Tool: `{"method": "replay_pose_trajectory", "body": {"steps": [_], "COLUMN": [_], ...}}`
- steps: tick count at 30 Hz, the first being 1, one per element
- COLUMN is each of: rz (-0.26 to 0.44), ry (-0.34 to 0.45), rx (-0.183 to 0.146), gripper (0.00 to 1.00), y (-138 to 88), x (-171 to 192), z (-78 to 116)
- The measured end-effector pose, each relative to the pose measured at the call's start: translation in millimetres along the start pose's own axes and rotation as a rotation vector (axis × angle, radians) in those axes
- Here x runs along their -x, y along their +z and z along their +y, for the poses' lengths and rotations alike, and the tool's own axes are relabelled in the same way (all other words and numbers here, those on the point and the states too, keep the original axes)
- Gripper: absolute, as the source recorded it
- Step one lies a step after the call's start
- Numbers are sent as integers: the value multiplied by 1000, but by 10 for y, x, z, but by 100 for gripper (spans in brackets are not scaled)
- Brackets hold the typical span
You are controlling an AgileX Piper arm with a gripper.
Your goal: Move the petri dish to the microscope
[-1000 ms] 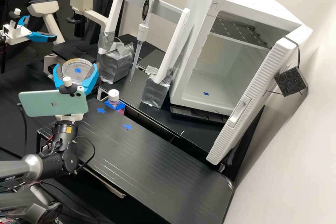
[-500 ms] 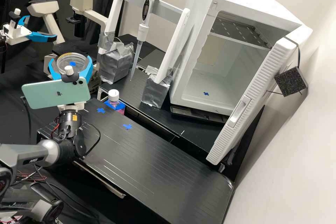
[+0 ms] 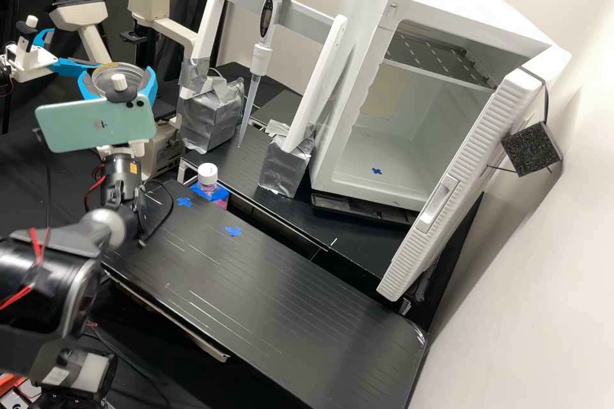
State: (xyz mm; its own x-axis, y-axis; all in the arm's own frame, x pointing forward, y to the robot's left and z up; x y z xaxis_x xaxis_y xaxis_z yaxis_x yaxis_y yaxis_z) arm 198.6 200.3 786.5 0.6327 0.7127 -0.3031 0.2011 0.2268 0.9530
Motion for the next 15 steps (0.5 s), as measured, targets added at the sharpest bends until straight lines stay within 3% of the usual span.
{"method": "replay_pose_trajectory", "body": {"steps": [9,15], "rz": [-144,-184], "ry": [-55,-96], "rx": [-41,-33], "gripper": [0,0], "y": [113,84], "x": [-507,-761], "z": [-227,-386]}}
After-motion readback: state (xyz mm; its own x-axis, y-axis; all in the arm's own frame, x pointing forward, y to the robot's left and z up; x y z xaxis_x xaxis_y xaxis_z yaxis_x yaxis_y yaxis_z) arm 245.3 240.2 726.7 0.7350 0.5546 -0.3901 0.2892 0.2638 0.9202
